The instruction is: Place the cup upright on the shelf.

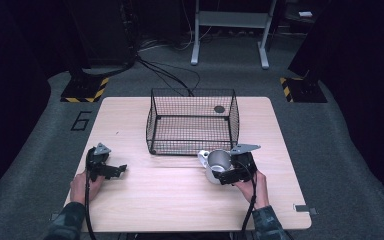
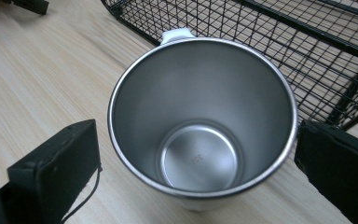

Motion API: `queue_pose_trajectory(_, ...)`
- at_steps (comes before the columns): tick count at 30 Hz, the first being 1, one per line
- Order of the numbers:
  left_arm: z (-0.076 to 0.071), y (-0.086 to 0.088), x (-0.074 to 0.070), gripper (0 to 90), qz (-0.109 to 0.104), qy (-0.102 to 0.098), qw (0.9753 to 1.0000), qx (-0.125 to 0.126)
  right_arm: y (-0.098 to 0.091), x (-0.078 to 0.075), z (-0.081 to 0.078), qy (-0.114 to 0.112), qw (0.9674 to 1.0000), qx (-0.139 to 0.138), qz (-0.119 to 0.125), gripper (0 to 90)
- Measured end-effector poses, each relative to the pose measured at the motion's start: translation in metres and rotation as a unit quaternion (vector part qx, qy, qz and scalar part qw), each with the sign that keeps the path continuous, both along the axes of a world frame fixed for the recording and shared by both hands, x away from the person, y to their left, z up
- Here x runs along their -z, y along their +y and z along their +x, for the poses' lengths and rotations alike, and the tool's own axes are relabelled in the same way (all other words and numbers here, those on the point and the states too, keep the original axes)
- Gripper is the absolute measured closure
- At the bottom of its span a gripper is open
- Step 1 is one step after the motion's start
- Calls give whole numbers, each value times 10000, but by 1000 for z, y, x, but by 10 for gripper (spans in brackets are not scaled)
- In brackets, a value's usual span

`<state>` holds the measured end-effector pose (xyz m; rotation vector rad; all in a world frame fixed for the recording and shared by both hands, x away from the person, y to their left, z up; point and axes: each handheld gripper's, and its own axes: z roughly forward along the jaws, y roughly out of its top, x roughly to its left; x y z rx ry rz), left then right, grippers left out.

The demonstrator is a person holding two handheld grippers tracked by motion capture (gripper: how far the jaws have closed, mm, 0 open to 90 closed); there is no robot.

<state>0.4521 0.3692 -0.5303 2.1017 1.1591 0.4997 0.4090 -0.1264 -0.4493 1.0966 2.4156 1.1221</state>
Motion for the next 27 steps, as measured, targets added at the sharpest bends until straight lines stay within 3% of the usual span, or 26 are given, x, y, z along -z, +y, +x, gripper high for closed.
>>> queue_pose_trajectory(10, 0, 0, 0, 3, -1, -1, 10000, -1, 13, 3, 10, -9, 9999, -28, -161, 0)
queue_pose_trajectory(27, 0, 0, 0, 3, 2, 6, 10000, 2, 18, 6, 9, -100, 9994, 158, -287, 52)
